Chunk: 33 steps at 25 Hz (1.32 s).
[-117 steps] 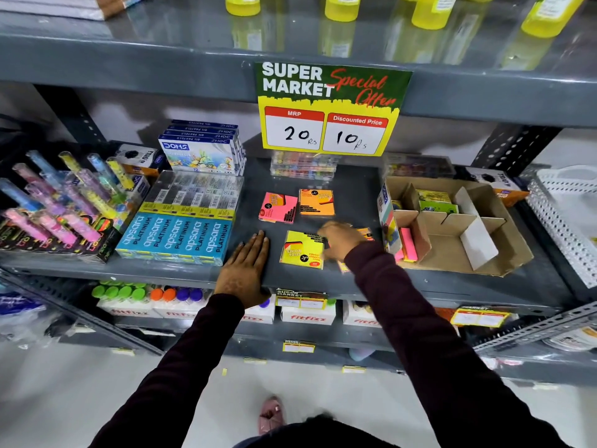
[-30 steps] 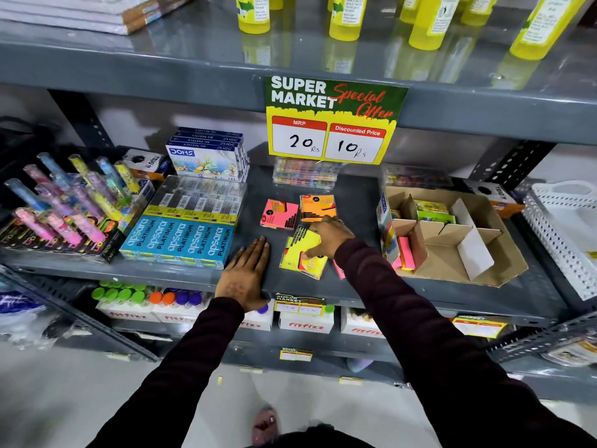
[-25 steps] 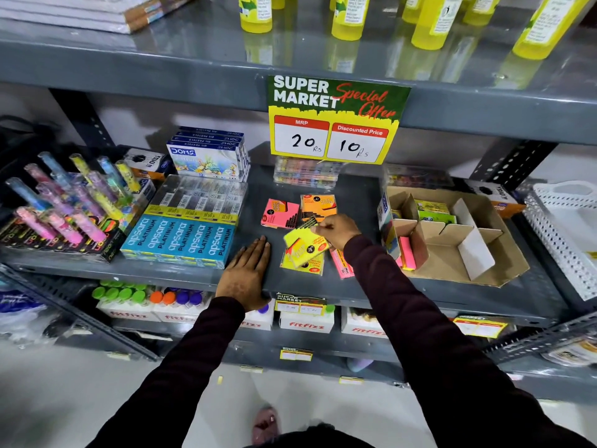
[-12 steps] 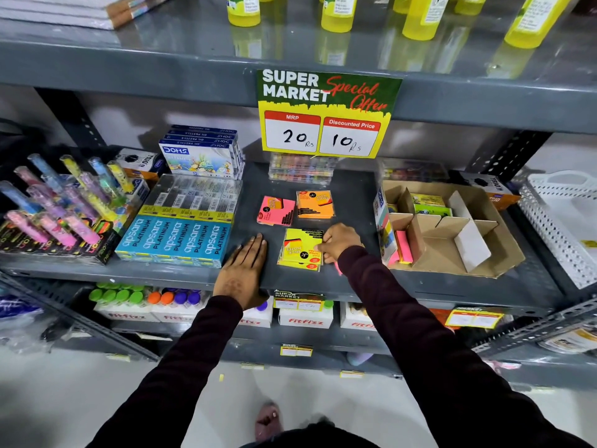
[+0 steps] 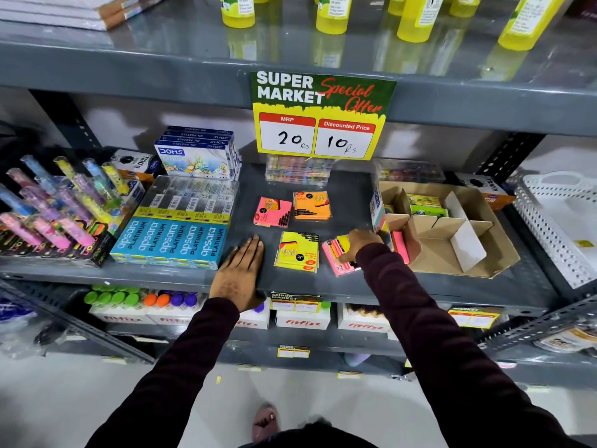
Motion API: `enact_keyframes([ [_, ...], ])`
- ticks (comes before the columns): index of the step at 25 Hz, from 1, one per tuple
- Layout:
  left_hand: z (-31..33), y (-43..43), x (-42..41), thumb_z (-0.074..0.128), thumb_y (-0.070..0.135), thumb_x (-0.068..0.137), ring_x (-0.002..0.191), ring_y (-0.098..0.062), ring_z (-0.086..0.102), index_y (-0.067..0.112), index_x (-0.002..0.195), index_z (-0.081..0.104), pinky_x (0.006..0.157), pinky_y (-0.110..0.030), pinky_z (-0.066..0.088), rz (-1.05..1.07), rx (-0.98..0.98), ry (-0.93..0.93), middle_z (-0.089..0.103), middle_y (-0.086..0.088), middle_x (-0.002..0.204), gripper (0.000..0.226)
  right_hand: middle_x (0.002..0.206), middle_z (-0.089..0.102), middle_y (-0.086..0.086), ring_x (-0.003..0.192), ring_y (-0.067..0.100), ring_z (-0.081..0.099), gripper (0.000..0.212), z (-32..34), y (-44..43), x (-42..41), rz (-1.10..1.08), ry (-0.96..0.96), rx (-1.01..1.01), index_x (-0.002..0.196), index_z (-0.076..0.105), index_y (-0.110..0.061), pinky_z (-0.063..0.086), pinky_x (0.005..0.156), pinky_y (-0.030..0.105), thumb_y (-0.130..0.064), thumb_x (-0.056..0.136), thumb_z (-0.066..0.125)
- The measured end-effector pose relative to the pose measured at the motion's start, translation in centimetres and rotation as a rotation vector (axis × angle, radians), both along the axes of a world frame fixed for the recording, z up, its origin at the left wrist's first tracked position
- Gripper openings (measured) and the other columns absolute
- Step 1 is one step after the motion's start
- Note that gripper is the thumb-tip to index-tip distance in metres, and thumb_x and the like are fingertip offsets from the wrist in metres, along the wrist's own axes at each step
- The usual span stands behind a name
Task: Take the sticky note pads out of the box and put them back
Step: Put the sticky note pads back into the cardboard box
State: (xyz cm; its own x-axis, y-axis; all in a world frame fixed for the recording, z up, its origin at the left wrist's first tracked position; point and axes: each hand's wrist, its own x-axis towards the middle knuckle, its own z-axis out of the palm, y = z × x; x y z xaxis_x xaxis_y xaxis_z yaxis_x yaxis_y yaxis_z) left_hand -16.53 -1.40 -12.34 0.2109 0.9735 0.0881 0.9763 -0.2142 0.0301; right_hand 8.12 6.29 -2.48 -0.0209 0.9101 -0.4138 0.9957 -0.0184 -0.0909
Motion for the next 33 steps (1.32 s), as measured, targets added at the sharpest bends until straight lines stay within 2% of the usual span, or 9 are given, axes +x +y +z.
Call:
enact_keyframes([
  [6,0.0,0.0,-0.1,0.083,0.048,0.043,0.132,-0.032,0.036,0.0,0.14,0.028,0.107,-0.046,0.028,0.003,-0.014,-0.029,0.034,-0.019,0.146,0.121,0.126,0.061,0.018,0.117,0.033,0.058,0.053,1.1,0.9,-0.5,-0.053,0.056,0.084,0.115,0.057,-0.002,0.049,0.095,0.036,-0.027,0.074,0.08],
  [10,-0.2,0.0,-0.2,0.08,0.053,0.048,0.134,-0.03,0.033,0.0,0.141,0.027,0.11,-0.045,0.026,-0.01,-0.028,-0.026,0.031,-0.018,0.148,0.12,0.1,0.059,0.022,0.092,0.032,0.058,0.031,2.6,1.5,-0.9,-0.007,0.044,0.05,0.07,0.051,-0.005,0.042,0.073,0.03,-0.022,0.078,0.077],
  [11,-0.2,0.1,-0.2,0.079,0.054,0.049,0.134,-0.029,0.032,0.001,0.141,0.026,0.11,-0.045,0.025,-0.007,-0.03,-0.02,0.03,-0.017,0.148,0.119,0.099,0.06,0.022,0.092,0.032,0.058,0.025,3.0,1.7,-1.1,-0.004,0.041,0.108,0.072,0.055,-0.004,0.044,0.074,0.032,-0.018,0.081,0.073],
  [12,-0.2,0.1,-0.2,0.078,0.055,0.049,0.135,-0.028,0.031,0.001,0.142,0.025,0.111,-0.044,0.025,-0.005,-0.029,-0.019,0.03,-0.016,0.149,0.119,0.107,0.063,0.023,0.099,0.034,0.06,0.015,3.4,1.8,-1.5,0.007,0.049,0.193,0.086,0.062,0.0,0.048,0.08,0.034,-0.014,0.085,0.067],
  [14,-0.2,0.2,-0.2,0.077,0.053,0.049,0.135,-0.028,0.031,0.001,0.141,0.026,0.11,-0.045,0.026,-0.009,-0.024,-0.02,0.029,-0.016,0.149,0.118,0.123,0.061,0.023,0.115,0.037,0.058,0.028,4.0,2.1,-3.0,0.017,0.084,0.358,0.118,0.058,0.0,0.049,0.092,0.038,-0.012,0.092,0.053],
  [17,-0.2,0.1,-0.2,0.075,0.049,0.047,0.135,-0.027,0.031,0.0,0.14,0.027,0.11,-0.044,0.028,-0.013,-0.029,-0.033,0.03,-0.017,0.148,0.116,0.131,0.053,0.023,0.118,0.041,0.056,0.039,4.1,2.6,-6.2,0.059,0.165,0.423,0.135,0.042,-0.01,0.049,0.094,0.043,-0.012,0.097,0.044],
  [22,0.0,0.0,-0.2,0.073,0.049,0.047,0.135,-0.026,0.031,0.001,0.14,0.027,0.109,-0.044,0.03,-0.015,-0.024,-0.047,0.031,-0.016,0.148,0.115,0.13,0.052,0.024,0.116,0.042,0.055,0.046,3.2,4.0,-10.5,0.156,0.177,0.483,0.135,0.041,-0.003,0.047,0.096,0.043,0.0,0.09,0.053],
  [27,0.2,-0.1,-0.1,0.072,0.052,0.049,0.134,-0.027,0.034,-0.002,0.139,0.03,0.107,-0.045,0.033,-0.019,-0.006,-0.031,0.033,-0.017,0.147,0.113,0.132,0.05,0.023,0.124,0.039,0.045,0.042,0.4,4.8,-13.0,0.397,0.05,0.512,0.132,0.045,-0.001,0.041,0.102,0.043,0.005,0.09,0.045],
  [33,0.1,0.1,-0.2,0.078,0.057,0.045,0.131,-0.029,0.038,-0.004,0.138,0.032,0.105,-0.044,0.036,-0.027,-0.01,-0.005,0.036,-0.019,0.145,0.12,0.12,0.063,0.02,0.113,0.036,0.057,0.03,-0.1,5.0,-15.3,0.369,0.153,0.318,0.11,0.064,-0.004,0.049,0.092,0.036,-0.023,0.087,0.065],
])
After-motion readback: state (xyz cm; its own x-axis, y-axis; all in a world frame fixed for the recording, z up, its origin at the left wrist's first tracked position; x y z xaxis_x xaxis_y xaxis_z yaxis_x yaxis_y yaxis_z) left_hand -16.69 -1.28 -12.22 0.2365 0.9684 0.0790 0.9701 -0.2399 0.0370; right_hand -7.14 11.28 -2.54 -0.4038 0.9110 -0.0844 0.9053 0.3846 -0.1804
